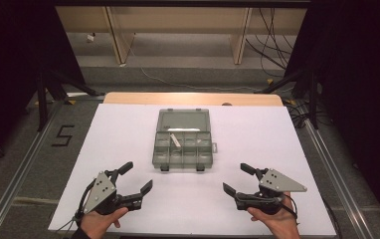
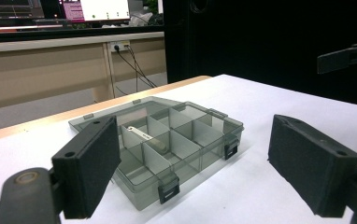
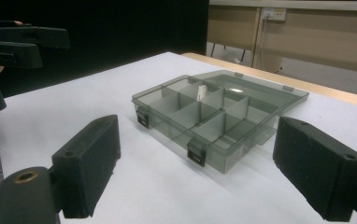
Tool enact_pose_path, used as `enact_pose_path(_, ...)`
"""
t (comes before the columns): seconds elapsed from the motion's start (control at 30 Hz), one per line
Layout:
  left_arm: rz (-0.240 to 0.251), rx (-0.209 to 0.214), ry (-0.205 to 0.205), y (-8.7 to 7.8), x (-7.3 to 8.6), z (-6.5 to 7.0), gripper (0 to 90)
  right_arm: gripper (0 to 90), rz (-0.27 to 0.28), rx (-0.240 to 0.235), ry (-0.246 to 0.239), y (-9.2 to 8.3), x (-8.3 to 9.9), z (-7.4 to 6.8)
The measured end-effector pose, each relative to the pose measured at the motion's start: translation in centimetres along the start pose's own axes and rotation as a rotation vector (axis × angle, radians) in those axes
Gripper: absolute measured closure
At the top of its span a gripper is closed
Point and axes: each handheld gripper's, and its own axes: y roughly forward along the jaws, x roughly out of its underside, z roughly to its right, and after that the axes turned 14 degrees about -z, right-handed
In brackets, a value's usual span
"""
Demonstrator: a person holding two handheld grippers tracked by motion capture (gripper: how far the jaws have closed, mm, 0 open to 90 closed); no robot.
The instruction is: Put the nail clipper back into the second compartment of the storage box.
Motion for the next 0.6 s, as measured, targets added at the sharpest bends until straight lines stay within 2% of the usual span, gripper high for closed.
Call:
enact_pose_path(0.03, 0.011, 0.007, -0.002, 0.10, 0.02, -0.02, 16.3, 16.0, 0.000, 0.000, 0.000, 0.00, 0.00, 0.00)
enact_pose_path(0.07, -0.003, -0.001, 0.003, -0.03, 0.00, -0.06, 16.4, 16.0, 0.011, -0.008, 0.002, 0.15, -0.01, -0.07)
enact_pose_path(0.17, -0.002, -0.002, 0.004, -0.01, -0.01, -0.08, 16.3, 16.0, 0.022, -0.003, 0.000, 0.27, -0.04, -0.05)
enact_pose_path(0.2, -0.002, -0.002, 0.005, 0.00, -0.02, -0.07, 16.4, 16.0, 0.007, 0.004, -0.010, 0.13, -0.07, 0.06)
enact_pose_path(0.27, -0.002, -0.001, 0.005, 0.00, -0.03, -0.07, 16.3, 16.0, 0.013, -0.001, -0.007, 0.11, -0.06, 0.11)
enact_pose_path(0.33, -0.002, -0.002, 0.005, 0.01, -0.03, -0.09, 16.3, 16.0, 0.022, 0.023, 0.002, 0.01, -0.07, 0.14)
enact_pose_path(0.4, -0.001, -0.002, 0.005, 0.01, -0.03, -0.09, 16.3, 16.0, 0.010, 0.016, 0.004, -0.04, -0.08, 0.16)
enact_pose_path(0.47, -0.001, -0.001, 0.004, 0.03, -0.04, -0.08, 16.3, 16.0, 0.030, 0.010, 0.006, 0.15, -0.04, 0.15)
enact_pose_path(0.6, -0.002, -0.001, 0.004, 0.05, -0.04, -0.08, 16.3, 16.0, 0.029, 0.005, 0.007, 0.19, -0.05, 0.11)
